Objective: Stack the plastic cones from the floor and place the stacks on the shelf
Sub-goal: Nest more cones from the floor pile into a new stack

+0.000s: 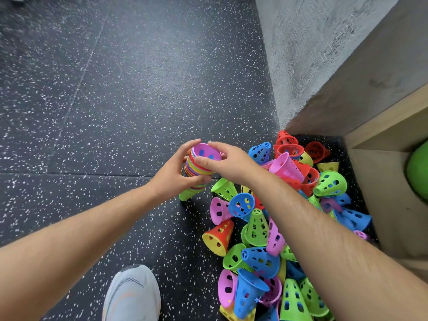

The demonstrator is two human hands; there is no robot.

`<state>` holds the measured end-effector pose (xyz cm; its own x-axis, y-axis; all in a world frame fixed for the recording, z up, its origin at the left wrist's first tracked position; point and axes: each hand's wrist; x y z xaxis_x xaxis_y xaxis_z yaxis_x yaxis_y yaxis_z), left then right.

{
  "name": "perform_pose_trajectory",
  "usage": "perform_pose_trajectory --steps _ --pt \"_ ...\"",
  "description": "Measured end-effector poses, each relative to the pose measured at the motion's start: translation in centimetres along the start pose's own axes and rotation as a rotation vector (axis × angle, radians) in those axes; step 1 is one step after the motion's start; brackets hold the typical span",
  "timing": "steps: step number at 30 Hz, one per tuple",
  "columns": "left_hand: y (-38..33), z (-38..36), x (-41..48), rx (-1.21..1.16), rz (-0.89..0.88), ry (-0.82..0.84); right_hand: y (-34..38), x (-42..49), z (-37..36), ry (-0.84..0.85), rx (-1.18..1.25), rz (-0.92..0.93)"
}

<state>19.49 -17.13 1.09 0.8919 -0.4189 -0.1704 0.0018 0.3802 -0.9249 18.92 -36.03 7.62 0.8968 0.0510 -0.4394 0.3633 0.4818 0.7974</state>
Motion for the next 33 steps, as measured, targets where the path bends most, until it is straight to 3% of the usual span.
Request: perform_pose_trajectory --steps 2,4,7,14,22,28,33 --pt "0.2 -0.1 0.2 0.024 0.002 -0.014 -0.6 0.5 0.0 -0.033 0.013 0.012" --pt "0.3 0.0 0.3 0.039 0.008 -0.013 -1.5 1.0 0.3 -0.188 -0.017 0.034" --pt "0.3 0.2 0.3 0.021 0.023 -0.006 -3.5 1.5 1.1 -0.368 -0.225 0.066" --pt "0.3 0.5 0.3 -0.022 0.021 -0.003 -4.9 2.0 0.5 -0.105 -0.634 -0.006" --pt "0.7 0.5 0.2 0.013 0.009 -0.004 -5.5 2.1 0.6 -0.174 -0.612 0.008" --pt "0.5 0.3 -0.3 0.025 0.008 0.010 -3.3 0.0 2.2 -0.449 -0.258 0.064" --pt "0.2 0.3 -1.0 0.028 0.009 0.016 -0.6 -2.7 3.1 -0.620 -0.125 0.186"
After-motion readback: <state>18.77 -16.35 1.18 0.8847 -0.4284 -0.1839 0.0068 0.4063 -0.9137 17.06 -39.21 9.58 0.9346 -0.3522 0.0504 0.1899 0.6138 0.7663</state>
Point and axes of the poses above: each hand's wrist, its own x-axis towards the middle knuckle, its own z-axis out of the back of the hand, y = z × x, and after that the axes turned 9 degrees about x, right-handed
